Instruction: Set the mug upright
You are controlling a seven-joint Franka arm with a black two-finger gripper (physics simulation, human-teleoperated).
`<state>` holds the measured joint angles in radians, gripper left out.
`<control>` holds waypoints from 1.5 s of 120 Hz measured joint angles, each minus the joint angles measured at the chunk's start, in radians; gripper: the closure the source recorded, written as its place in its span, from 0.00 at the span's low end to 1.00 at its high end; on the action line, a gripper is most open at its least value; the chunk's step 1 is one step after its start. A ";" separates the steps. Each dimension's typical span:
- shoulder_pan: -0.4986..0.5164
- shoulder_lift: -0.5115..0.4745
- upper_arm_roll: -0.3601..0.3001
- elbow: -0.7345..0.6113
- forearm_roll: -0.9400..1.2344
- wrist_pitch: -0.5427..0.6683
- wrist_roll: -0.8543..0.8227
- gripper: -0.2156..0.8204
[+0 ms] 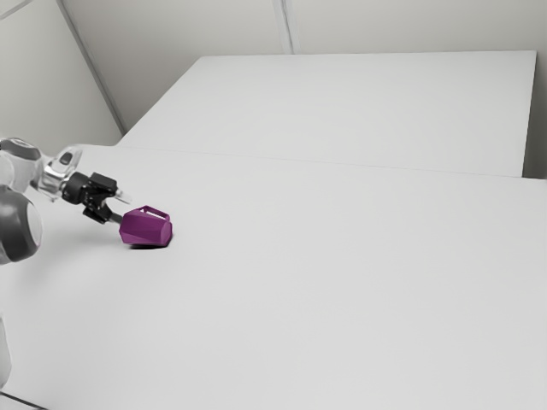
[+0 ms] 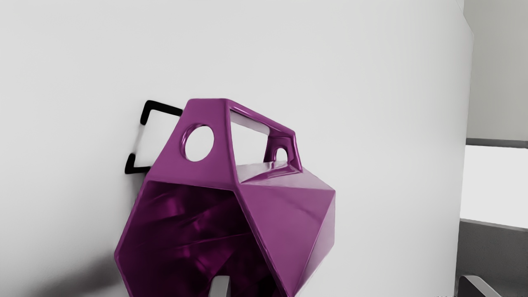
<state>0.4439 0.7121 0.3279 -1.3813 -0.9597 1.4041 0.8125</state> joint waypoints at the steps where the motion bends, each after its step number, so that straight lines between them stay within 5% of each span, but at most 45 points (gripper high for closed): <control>1: 0.000 0.001 -0.001 -0.003 -0.002 0.000 0.003 0.21; 23: -0.005 0.016 -0.008 -0.047 -0.036 -0.005 0.062 0.23; 47: 0.000 0.015 -0.010 -0.066 -0.066 -0.019 0.105 0.69; 71: 0.018 0.009 -0.010 -0.069 -0.157 -0.059 0.131 0.88; 96: 0.013 -0.015 -0.010 -0.108 -0.245 -0.113 0.145 0.94; 120: -0.120 -0.177 -0.009 -0.147 -0.087 -0.074 0.100 0.96; 148: -0.311 -0.374 -0.054 -0.198 0.347 0.129 -0.015 0.97; 180: -0.365 -0.501 -0.195 -0.405 0.775 0.480 -0.182 0.97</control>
<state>0.0792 0.2106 0.1326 -1.7861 -0.1849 1.8841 0.6310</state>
